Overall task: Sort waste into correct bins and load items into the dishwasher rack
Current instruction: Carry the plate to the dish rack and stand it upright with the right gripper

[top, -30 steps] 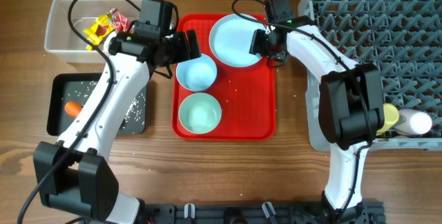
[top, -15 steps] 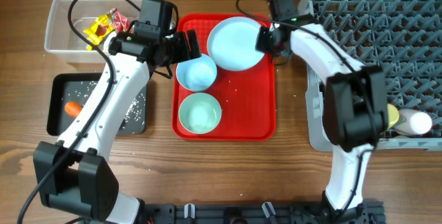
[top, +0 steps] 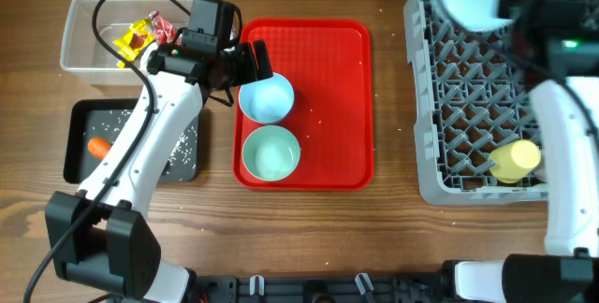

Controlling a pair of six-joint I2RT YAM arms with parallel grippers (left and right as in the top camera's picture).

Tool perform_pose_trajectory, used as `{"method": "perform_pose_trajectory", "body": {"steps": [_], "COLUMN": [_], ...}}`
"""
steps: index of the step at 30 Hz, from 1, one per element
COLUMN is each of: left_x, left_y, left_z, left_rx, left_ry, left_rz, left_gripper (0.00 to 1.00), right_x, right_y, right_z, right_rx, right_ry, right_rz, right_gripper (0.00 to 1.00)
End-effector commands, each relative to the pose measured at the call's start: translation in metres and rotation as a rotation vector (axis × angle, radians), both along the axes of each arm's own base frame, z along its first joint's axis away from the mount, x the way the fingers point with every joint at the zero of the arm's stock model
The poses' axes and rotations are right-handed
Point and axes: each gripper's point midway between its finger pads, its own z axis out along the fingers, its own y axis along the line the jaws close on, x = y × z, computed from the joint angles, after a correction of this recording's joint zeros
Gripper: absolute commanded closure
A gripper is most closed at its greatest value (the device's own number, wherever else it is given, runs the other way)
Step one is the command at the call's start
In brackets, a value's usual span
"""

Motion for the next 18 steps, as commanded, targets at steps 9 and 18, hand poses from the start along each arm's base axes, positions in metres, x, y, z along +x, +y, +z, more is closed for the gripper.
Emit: {"method": "perform_pose_trajectory", "body": {"steps": [9,18], "left_x": [0.002,0.002], "left_y": [0.005,0.005], "left_z": [-0.001,-0.001], "left_rx": [0.014,0.014], "left_ry": [-0.002,-0.002], "left_rz": [0.009,0.009], "left_gripper": [0.0,0.0], "right_x": [0.006,0.023], "right_y": [-0.154,-0.18], "right_z": [-0.08,-0.099], "right_rx": [-0.1,-0.217], "right_ry": [0.225,0.274], "right_rz": [-0.029,-0.042], "right_gripper": [0.96,0.96]}}
